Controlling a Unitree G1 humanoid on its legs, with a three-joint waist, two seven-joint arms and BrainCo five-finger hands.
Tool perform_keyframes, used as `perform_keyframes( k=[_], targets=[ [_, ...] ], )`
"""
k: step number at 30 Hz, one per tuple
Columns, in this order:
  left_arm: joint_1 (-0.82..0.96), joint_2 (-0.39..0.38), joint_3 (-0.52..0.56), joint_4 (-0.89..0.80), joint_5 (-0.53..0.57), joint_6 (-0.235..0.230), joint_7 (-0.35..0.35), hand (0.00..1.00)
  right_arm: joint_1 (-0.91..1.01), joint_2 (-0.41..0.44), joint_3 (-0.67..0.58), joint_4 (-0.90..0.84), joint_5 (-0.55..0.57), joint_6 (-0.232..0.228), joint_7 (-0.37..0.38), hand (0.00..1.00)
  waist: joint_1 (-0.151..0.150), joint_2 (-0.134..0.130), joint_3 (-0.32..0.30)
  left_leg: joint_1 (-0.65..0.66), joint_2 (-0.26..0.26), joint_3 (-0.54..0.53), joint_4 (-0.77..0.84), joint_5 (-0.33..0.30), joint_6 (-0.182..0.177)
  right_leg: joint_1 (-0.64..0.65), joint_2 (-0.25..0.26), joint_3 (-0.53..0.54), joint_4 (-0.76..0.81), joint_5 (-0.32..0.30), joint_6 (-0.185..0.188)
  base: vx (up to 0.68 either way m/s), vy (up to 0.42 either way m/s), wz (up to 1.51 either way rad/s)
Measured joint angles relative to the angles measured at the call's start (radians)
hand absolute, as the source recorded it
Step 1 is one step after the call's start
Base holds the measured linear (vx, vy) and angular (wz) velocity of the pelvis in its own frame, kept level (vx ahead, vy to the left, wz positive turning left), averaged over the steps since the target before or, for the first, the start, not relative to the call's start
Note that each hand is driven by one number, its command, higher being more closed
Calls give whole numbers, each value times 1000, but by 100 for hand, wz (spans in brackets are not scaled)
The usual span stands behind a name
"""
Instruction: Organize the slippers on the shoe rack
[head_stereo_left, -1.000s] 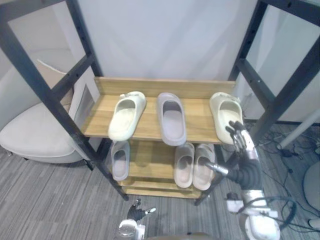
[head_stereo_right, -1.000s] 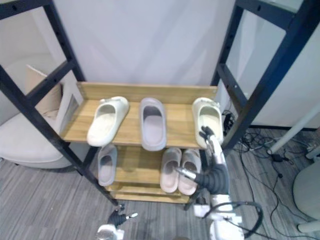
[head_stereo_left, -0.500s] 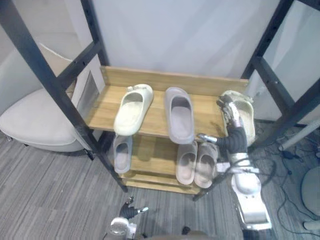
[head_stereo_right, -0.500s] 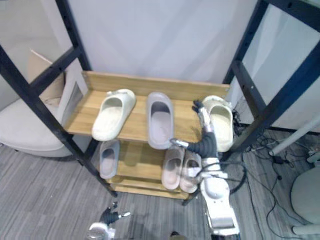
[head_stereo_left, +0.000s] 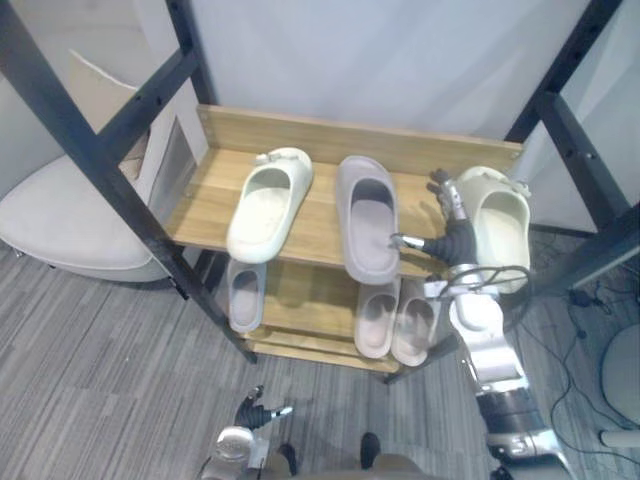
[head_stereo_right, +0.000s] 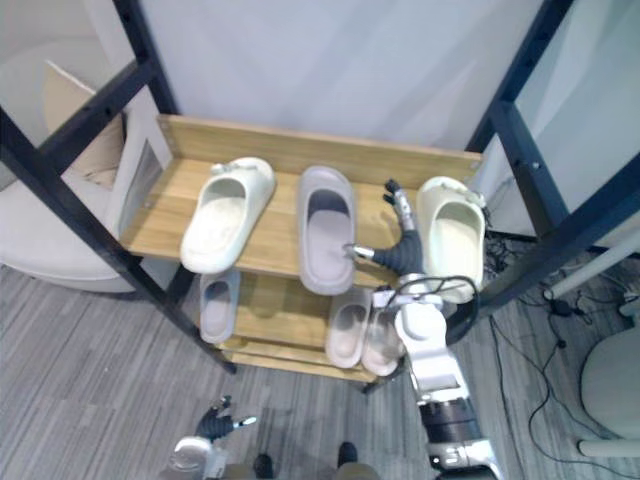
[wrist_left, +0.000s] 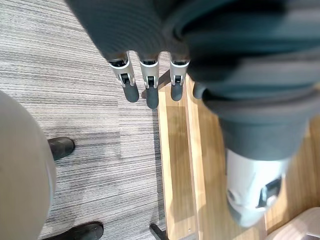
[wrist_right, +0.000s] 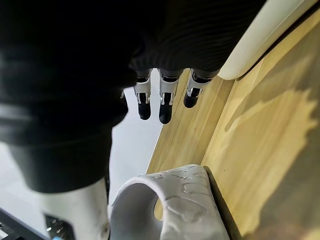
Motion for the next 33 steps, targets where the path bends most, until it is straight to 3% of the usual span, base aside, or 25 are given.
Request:
perform_keyframes(
  k=[14,15,24,33],
  targets=[
    [-3,21,4,-6,-30,-1,2,0,-214,-19,32,185,4,37,0,0,40,0,30,-15,1,0,0,0,1,-17,2,8,-9,14,-4,-10,-3,0],
    [-3,21,4,-6,-31,-1,1,0,-239,-27,46,212,13,42,3,100,41,1,30,-18,1,0,0,1,1,-18,3,9,-9,16,-5,0,0,0],
    [-15,21,13,-7,-40,-1,2,0,-367,-39,61,313,43,47,19,100,45,0,59,-20,1,-2,0,8,10,-18,3,9,-15,39,-20,-37,-5,0],
    [-15,20,19,-6,-40,0,2,0,-363,-40,56,273,80,38,33,100,45,-1,60,-20,2,-3,0,10,9,-15,4,8,-19,39,-20,-7,-3,0]
  ],
)
